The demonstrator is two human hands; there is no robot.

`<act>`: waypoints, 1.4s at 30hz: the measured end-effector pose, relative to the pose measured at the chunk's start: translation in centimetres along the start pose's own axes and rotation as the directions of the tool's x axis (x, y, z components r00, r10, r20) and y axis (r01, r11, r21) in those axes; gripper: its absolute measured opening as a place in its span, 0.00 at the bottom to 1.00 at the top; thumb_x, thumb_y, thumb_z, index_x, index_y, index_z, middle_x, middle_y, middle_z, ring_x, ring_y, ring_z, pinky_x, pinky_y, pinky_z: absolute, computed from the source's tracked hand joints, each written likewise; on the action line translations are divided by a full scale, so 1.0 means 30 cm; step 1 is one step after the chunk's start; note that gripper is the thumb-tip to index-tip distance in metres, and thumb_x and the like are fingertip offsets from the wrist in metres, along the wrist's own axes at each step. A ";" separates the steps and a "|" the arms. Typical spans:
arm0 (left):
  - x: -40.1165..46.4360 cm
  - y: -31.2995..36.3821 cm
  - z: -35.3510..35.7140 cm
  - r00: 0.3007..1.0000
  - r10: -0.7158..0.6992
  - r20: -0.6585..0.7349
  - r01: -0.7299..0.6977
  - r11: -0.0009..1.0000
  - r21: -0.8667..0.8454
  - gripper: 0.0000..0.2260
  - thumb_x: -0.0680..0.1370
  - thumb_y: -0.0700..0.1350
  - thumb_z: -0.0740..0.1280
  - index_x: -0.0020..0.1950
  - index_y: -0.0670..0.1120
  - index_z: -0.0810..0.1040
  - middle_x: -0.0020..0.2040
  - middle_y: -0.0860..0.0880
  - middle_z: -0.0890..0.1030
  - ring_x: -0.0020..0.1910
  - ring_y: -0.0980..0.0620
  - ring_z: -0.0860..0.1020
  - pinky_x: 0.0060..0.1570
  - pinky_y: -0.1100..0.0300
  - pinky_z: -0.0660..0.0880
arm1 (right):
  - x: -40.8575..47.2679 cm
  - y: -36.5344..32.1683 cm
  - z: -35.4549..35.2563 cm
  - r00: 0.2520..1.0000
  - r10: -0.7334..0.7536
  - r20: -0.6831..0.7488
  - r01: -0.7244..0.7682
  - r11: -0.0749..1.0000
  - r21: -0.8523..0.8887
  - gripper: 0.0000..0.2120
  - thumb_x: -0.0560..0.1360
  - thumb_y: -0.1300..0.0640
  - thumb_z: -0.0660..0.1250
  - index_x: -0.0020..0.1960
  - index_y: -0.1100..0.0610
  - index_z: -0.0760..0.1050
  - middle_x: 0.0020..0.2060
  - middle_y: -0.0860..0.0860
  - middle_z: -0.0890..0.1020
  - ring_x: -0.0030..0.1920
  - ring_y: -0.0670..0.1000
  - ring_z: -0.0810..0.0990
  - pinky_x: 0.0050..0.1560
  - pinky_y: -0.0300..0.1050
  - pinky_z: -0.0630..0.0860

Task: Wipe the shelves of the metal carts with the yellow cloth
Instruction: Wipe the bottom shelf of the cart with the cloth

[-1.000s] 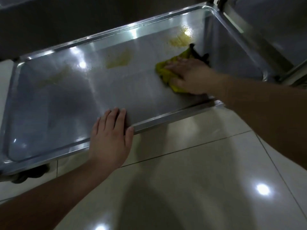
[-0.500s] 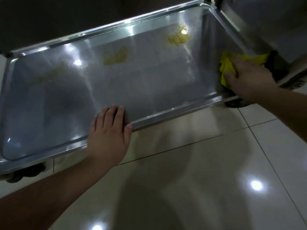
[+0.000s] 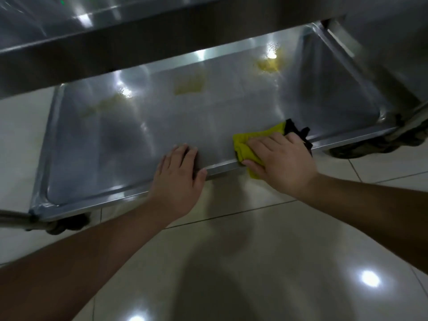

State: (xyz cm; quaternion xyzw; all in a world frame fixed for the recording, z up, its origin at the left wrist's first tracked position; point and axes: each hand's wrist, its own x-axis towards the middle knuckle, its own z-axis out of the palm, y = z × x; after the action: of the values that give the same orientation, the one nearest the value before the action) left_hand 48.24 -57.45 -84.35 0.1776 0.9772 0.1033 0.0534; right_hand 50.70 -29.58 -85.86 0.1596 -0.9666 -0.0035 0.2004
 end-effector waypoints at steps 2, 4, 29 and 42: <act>-0.009 -0.011 -0.017 1.000 0.018 0.013 -0.017 0.999 -0.032 0.33 0.80 0.63 0.50 0.78 0.44 0.69 0.77 0.43 0.68 0.76 0.39 0.68 0.76 0.44 0.63 | 0.036 0.014 -0.001 0.999 -0.043 -0.023 0.043 0.999 -0.003 0.21 0.84 0.40 0.60 0.56 0.57 0.81 0.47 0.54 0.84 0.46 0.59 0.81 0.46 0.52 0.71; -0.029 -0.021 -0.029 0.999 0.023 0.030 -0.022 0.998 -0.055 0.33 0.79 0.62 0.50 0.77 0.44 0.71 0.77 0.44 0.69 0.75 0.40 0.69 0.75 0.45 0.66 | 0.067 0.019 -0.026 0.998 -0.067 -0.021 0.068 0.997 0.049 0.23 0.84 0.41 0.59 0.50 0.59 0.81 0.40 0.56 0.82 0.40 0.61 0.80 0.41 0.52 0.72; -0.380 -0.017 -0.685 0.846 -0.127 0.517 0.127 0.991 0.036 0.22 0.85 0.57 0.57 0.76 0.50 0.68 0.72 0.48 0.70 0.70 0.45 0.71 0.65 0.47 0.73 | 0.285 -0.418 -0.659 0.425 0.017 0.905 -0.452 0.870 0.196 0.24 0.83 0.37 0.53 0.40 0.52 0.75 0.38 0.52 0.78 0.42 0.54 0.79 0.46 0.50 0.75; -0.809 0.114 -1.674 0.706 -0.372 0.603 0.537 0.836 -0.113 0.22 0.84 0.56 0.56 0.77 0.50 0.68 0.73 0.47 0.69 0.71 0.45 0.70 0.68 0.46 0.72 | 0.574 -0.674 -1.706 0.214 0.015 0.977 -0.518 0.850 0.101 0.24 0.83 0.39 0.53 0.37 0.53 0.72 0.35 0.52 0.77 0.36 0.53 0.76 0.39 0.47 0.72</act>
State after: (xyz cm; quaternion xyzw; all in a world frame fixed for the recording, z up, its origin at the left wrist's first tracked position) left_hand 64.92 -72.19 -33.09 -0.0587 0.9058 0.1677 0.3847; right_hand 61.82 -51.20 -33.58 -0.0119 -0.8749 0.1392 -0.4636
